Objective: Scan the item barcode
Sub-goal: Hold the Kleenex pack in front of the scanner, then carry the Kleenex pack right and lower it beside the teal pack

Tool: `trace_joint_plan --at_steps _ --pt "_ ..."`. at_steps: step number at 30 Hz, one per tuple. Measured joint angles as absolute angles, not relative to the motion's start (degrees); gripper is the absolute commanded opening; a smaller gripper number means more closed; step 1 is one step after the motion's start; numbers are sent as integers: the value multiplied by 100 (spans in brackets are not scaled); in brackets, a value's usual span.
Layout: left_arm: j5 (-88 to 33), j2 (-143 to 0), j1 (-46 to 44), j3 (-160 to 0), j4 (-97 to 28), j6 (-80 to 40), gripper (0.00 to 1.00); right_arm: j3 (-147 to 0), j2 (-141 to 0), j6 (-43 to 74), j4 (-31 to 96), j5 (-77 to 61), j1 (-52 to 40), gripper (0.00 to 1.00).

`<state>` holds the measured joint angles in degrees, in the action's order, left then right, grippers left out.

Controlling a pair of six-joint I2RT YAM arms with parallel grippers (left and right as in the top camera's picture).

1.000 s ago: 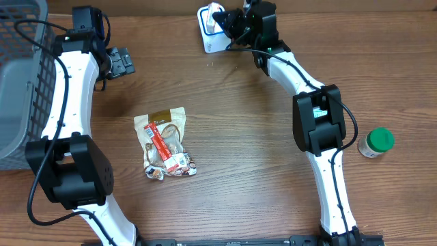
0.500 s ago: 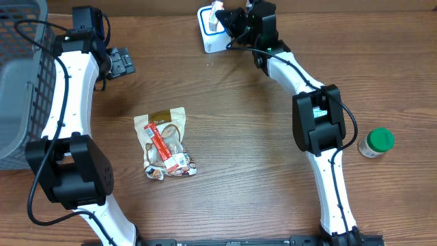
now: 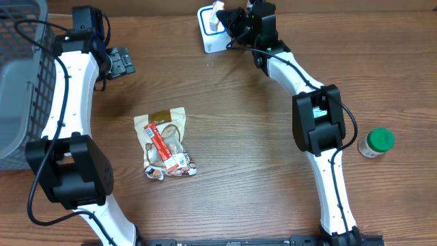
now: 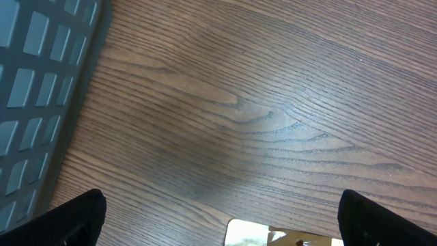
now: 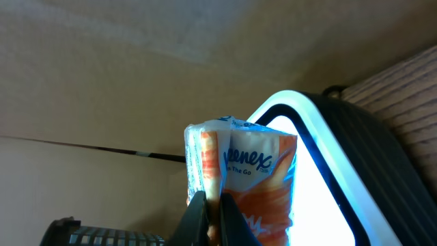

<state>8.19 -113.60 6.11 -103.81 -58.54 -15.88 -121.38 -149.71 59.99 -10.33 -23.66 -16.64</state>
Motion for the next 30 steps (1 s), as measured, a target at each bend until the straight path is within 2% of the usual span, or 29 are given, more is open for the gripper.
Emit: trace_joint_plan --at_steps 5,15,22,27,30 --pt "819 -11360 611 -10381 -5854 -1588 100 -12140 -14969 6040 -969 -2668 -1664 4" --pt "819 -11360 611 -10381 -5852 -1588 100 -12138 -14475 5649 554 -2936 -1664 4" --pt "816 -11360 611 -10381 -5852 -1586 100 -12151 -13397 4510 2753 -3566 -1610 4" --pt "816 -11360 611 -10381 -5854 -1586 100 -12189 -13002 3402 4967 -3804 -1415 4" --pt "819 -11360 611 -10381 -5854 -1588 100 -12167 -13013 2764 6331 -3448 -1282 4"
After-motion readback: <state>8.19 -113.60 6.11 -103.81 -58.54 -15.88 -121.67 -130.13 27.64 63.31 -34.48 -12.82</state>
